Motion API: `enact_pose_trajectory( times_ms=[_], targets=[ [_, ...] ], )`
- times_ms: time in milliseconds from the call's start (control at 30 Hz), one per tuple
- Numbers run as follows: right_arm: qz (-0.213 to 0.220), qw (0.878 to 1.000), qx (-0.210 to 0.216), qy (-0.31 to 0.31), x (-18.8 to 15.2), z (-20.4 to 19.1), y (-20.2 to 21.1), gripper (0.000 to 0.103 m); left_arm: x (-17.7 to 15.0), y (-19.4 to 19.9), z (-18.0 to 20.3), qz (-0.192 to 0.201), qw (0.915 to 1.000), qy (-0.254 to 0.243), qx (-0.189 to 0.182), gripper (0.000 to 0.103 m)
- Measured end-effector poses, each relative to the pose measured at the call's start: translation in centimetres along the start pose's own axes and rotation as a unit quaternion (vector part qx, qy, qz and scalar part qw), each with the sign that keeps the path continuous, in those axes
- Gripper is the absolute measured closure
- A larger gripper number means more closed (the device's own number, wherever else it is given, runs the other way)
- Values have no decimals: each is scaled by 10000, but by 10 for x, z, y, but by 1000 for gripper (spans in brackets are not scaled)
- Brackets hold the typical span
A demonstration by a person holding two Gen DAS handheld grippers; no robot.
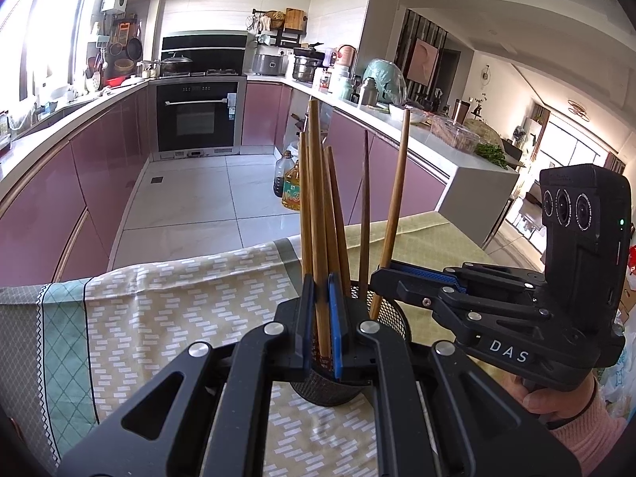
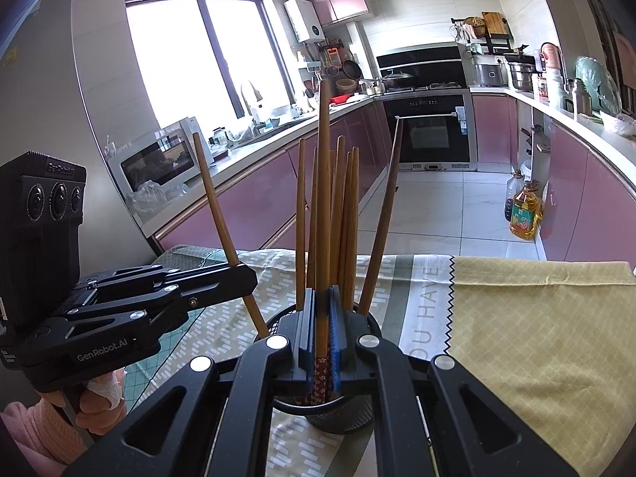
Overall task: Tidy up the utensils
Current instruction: 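Lower both chopsticks into the mesh cup, then open both tools to release the chopsticks and pull back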
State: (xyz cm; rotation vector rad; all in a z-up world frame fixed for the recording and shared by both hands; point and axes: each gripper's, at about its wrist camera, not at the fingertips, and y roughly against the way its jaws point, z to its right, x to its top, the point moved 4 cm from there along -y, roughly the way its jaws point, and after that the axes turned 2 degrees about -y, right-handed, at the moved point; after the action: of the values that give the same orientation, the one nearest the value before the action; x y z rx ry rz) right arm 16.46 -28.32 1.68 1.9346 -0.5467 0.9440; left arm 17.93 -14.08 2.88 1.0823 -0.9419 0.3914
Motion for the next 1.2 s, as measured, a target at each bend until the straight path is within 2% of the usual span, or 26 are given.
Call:
enact_pose_trajectory(
  times_ms=[1200],
  targets=[
    [-53,9997,37,-216,3,9,-10,95,5,-40,-2,-192,9994,-9,297,94]
  ],
)
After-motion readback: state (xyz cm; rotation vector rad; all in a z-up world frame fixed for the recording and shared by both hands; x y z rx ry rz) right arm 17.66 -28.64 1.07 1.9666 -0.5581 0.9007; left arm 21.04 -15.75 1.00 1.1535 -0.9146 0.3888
